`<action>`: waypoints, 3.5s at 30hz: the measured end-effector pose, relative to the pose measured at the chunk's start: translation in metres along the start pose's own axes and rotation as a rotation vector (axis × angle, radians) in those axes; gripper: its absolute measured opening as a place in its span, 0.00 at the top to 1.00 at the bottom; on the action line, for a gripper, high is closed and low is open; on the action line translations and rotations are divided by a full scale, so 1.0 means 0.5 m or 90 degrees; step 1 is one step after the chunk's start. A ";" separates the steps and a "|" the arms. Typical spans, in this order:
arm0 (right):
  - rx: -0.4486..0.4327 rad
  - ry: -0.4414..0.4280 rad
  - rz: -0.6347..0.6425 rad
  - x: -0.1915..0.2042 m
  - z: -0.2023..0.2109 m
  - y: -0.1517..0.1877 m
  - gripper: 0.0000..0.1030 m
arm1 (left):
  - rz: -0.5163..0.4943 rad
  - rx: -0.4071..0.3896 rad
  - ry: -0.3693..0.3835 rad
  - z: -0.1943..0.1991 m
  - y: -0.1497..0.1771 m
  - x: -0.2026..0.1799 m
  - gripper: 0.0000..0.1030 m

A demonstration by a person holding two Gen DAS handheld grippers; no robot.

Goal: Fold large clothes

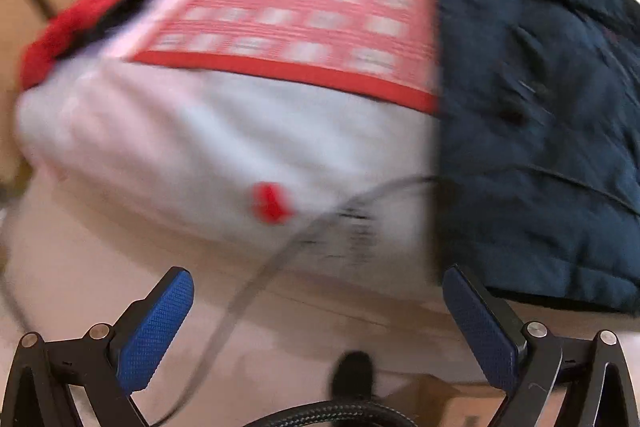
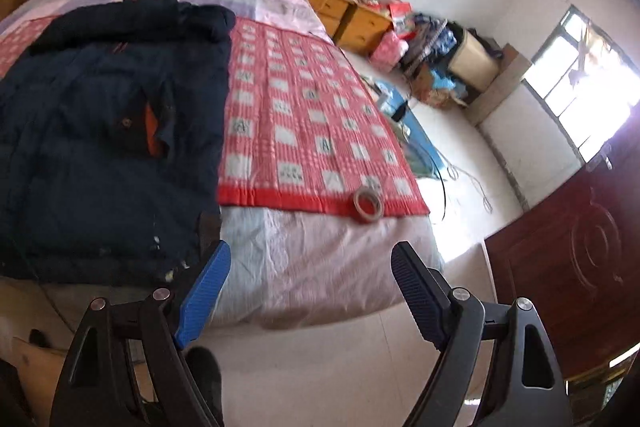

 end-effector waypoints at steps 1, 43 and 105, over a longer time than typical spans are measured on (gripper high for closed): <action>0.005 0.013 -0.011 -0.012 -0.003 -0.001 0.17 | 0.023 0.000 -0.018 0.012 0.005 0.034 0.01; 0.052 -0.051 0.039 0.112 -0.036 0.007 0.17 | -0.213 -0.070 0.011 -0.154 0.036 -0.171 0.01; 0.016 -0.208 -0.120 0.136 -0.307 0.051 0.60 | -0.115 -0.093 0.000 -0.186 -0.093 -0.205 0.08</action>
Point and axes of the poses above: each gripper's, at about its wrist camera, not at the fingertips, and z roughly against the way its jaws point, x to its left, y to its underside, the point moved 1 cm from there along -z, roughly the way its jaws point, and after that the axes turned 9 degrees about -z, right-handed, at the moved point
